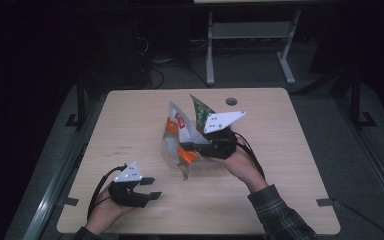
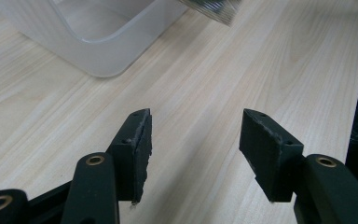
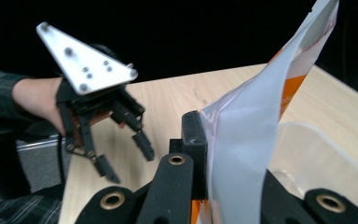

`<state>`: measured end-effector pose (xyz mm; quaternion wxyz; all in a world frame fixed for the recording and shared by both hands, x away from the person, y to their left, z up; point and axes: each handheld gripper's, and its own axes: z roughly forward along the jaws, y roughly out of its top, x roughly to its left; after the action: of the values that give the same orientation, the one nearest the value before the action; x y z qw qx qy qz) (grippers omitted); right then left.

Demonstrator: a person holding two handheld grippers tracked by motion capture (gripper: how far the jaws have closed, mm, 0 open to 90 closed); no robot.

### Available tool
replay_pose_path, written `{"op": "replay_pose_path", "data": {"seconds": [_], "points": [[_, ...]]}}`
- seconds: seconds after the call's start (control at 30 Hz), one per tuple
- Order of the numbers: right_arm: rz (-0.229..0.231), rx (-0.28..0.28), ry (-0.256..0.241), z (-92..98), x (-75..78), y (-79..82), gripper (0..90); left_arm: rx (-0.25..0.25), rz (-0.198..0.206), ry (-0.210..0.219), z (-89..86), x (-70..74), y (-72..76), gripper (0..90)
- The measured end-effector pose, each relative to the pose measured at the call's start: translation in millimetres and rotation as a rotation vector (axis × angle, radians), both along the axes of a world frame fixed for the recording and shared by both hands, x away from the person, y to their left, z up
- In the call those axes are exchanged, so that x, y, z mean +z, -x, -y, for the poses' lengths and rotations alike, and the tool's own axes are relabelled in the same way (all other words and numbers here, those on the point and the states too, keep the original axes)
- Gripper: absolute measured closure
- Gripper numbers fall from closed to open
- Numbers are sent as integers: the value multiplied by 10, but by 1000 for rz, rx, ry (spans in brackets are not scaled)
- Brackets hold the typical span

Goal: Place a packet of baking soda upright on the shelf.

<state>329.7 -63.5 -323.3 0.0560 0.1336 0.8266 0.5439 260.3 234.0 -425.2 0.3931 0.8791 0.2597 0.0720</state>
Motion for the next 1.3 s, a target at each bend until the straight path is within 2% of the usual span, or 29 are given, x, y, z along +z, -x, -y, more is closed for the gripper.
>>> {"op": "replay_pose_path", "data": {"seconds": [0.33,0.57,0.67,0.87,1.07,1.2,1.3], "points": [[28,-48,2,-67,36,-153,900,-10,-3,-2,0,1,2,434],[37,-73,8,-105,-1,-252,900,-15,-2,-2,9,-5,0,434],[48,-93,28,-111,-35,-293,900,-16,-2,-2,10,-4,3,434],[54,-128,39,-106,-68,-332,900,-15,-2,-2,7,0,4,435],[59,-136,65,-123,-123,-348,900,-17,-8,-1,19,-2,10,435],[53,-138,61,-109,-137,-365,900,-17,-9,-1,14,-5,9,436],[48,-150,86,-124,-171,-374,900,-19,-11,-4,17,-8,7,435]]}}
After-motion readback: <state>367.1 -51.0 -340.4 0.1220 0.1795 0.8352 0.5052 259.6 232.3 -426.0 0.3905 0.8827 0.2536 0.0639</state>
